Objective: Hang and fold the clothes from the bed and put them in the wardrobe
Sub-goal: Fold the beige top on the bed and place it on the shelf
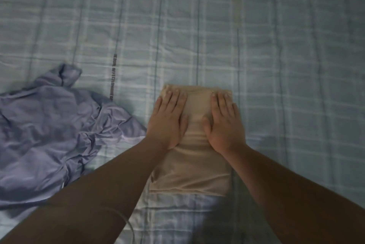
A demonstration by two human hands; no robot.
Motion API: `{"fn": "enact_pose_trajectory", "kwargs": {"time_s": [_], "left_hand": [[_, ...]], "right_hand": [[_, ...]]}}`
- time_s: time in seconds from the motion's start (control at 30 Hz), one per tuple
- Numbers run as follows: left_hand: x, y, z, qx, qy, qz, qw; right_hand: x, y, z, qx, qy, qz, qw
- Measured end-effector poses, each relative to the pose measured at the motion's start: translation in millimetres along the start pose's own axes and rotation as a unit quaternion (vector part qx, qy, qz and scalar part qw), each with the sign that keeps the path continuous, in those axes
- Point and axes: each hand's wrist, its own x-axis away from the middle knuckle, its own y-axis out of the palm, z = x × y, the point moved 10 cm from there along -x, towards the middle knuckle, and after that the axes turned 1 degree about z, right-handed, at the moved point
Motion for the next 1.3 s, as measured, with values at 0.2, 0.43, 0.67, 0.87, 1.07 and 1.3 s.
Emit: {"fn": "enact_pose_trajectory", "kwargs": {"time_s": [0.2, 0.43, 0.67, 0.87, 1.07, 1.3], "left_hand": [[1.5, -6.4, -3.2, 0.028, 0.032, 0.003, 0.999], [51.3, -38.2, 31.8, 0.059, 0.123, 0.094, 0.986], [144.9, 16.0, 38.2, -0.015, 0.204, -0.08, 0.976], [145.9, 38.9, 28.4, -0.075, 0.193, -0.133, 0.969], [149.2, 32.3, 35.6, -0.119, 0.192, -0.129, 0.966], [165.8, 26.1, 46.0, -0.092, 0.166, -0.178, 0.966]], "right_hand": [[-1.4, -1.6, -0.5, -0.03, -0.005, -0.008, 1.0], [48.3, -36.9, -25.2, -0.073, -0.108, 0.06, 0.99], [154.8, 10.5, -34.8, -0.005, -0.199, -0.075, 0.977], [152.7, 24.1, -30.6, 0.023, -0.177, -0.125, 0.976], [149.5, 13.1, -34.3, 0.045, -0.145, -0.091, 0.984], [165.8, 10.2, -29.7, 0.047, -0.167, -0.121, 0.977]]}}
